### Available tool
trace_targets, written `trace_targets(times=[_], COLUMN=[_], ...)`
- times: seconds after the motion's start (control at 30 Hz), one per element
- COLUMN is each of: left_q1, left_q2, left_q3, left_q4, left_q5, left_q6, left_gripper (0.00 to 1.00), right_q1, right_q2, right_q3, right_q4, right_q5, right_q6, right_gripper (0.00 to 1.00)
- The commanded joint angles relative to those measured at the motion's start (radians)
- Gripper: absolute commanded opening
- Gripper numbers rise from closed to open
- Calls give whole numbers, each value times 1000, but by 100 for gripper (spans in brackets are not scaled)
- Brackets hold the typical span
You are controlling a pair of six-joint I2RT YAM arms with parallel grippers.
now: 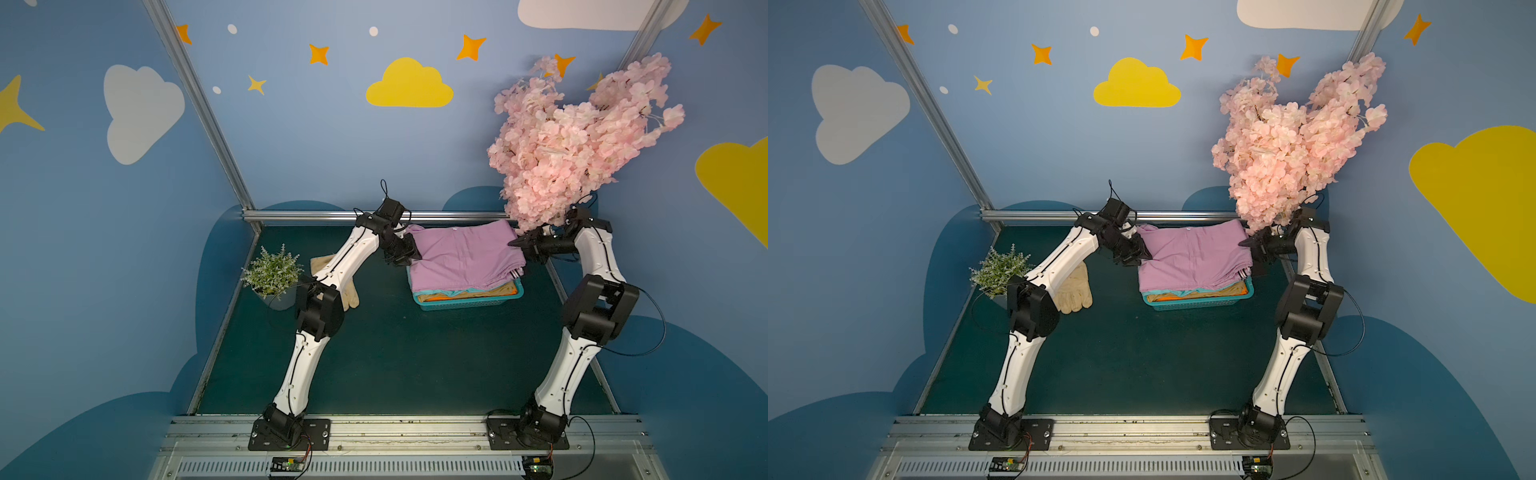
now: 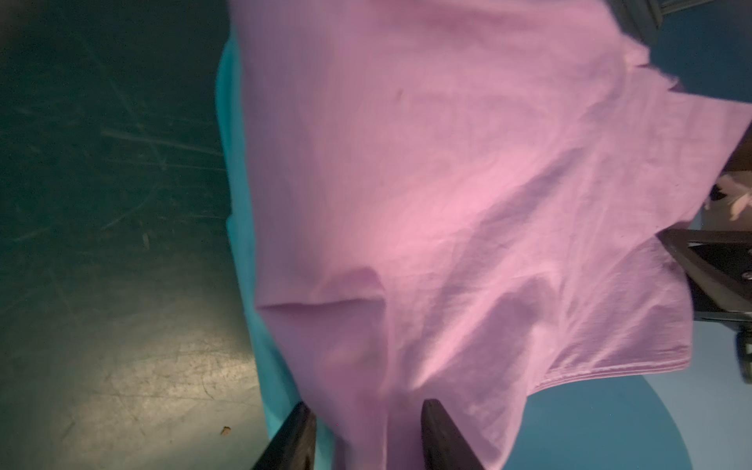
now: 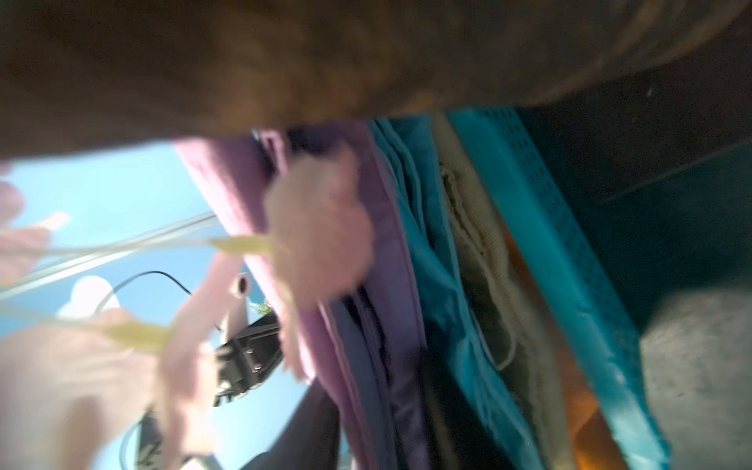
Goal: Put the folded long pants in the basket
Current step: Place the long pant in the basket.
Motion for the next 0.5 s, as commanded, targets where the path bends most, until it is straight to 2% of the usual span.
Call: trace_targets(times=[0.0, 0.1, 0.23, 0.33, 0.4, 0.47], left_q1=[2, 2, 0, 2, -3, -8], left_q2=[-84, -125, -210, -294, -338, -359], left_q3=[12, -1, -92, -211, -285, -340], left_q4=[-2, -16, -34, 36, 124, 213], left_q5=[0, 4, -54, -29, 48, 133], left_q6=[18, 32, 58, 59, 54, 36], left_gripper=[50, 50, 49, 35, 22, 14], right_q1=[-18, -40, -61, -65, -62, -60], right_q2=[-99, -153, -241, -315, -373, -423], right_q3=[-23, -58, -139, -219, -288, -343], right_q4=[80, 97, 113, 127, 163, 186], right_q5=[-26, -16, -1, -5, -20, -25], right_q6=[14, 30, 33, 39, 48, 51], right_gripper=[48, 54, 56, 53, 49, 44])
